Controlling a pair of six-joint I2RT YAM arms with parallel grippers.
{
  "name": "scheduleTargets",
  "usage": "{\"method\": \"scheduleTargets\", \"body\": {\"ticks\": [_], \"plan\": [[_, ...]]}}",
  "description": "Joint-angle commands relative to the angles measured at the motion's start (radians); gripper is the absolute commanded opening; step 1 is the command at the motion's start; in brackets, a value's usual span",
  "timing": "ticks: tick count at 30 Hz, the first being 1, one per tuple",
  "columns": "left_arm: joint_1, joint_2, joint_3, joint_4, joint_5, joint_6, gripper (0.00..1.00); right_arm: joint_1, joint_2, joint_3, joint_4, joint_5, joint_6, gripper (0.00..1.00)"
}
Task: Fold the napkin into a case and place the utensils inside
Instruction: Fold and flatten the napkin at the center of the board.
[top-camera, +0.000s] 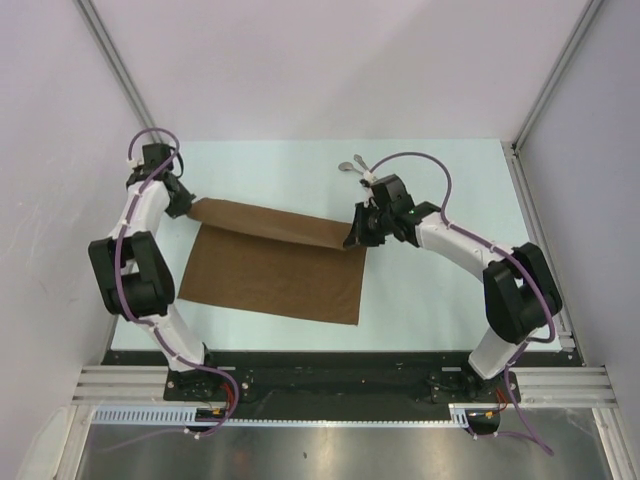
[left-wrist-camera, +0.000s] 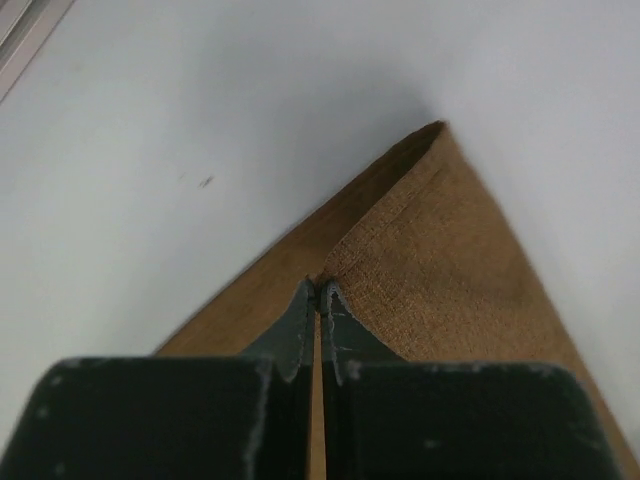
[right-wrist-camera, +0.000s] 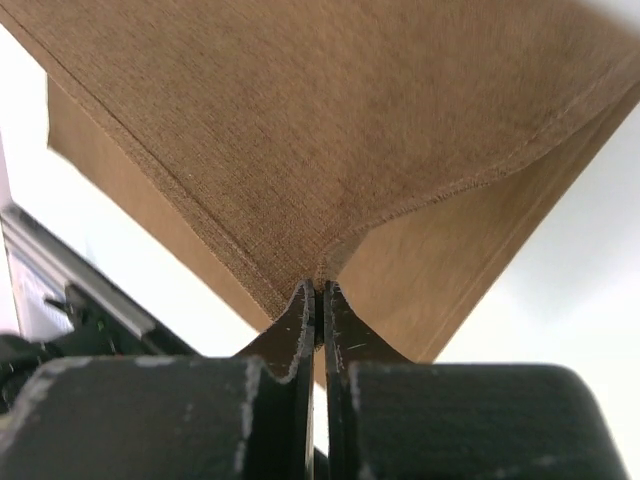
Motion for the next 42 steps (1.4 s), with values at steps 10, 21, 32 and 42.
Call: {"method": "scheduleTargets", "body": {"ticks": [10,21,32,42], "plan": [[0.001,-0.182,-0.302,-0.142,-0.315,0.037,0.0,0.081,-0.125,-0.261,0.116,-0.055,0.085,0.0],[0.001,-0.176,-0.39,-0.154,-0.323,-0.001,0.0,0.112,-0.148,-0.331,0.131,-0.052,0.124,0.0],[0.0,-0.175,-0.469,-0.134,-0.352,-0.003,0.0,0.155,-0.164,-0.405,0.162,-0.021,0.151,0.0],[0.0,-0.153,-0.479,-0.126,-0.376,-0.007,0.0,0.185,-0.156,-0.447,0.185,0.014,0.17,0.0]]}}
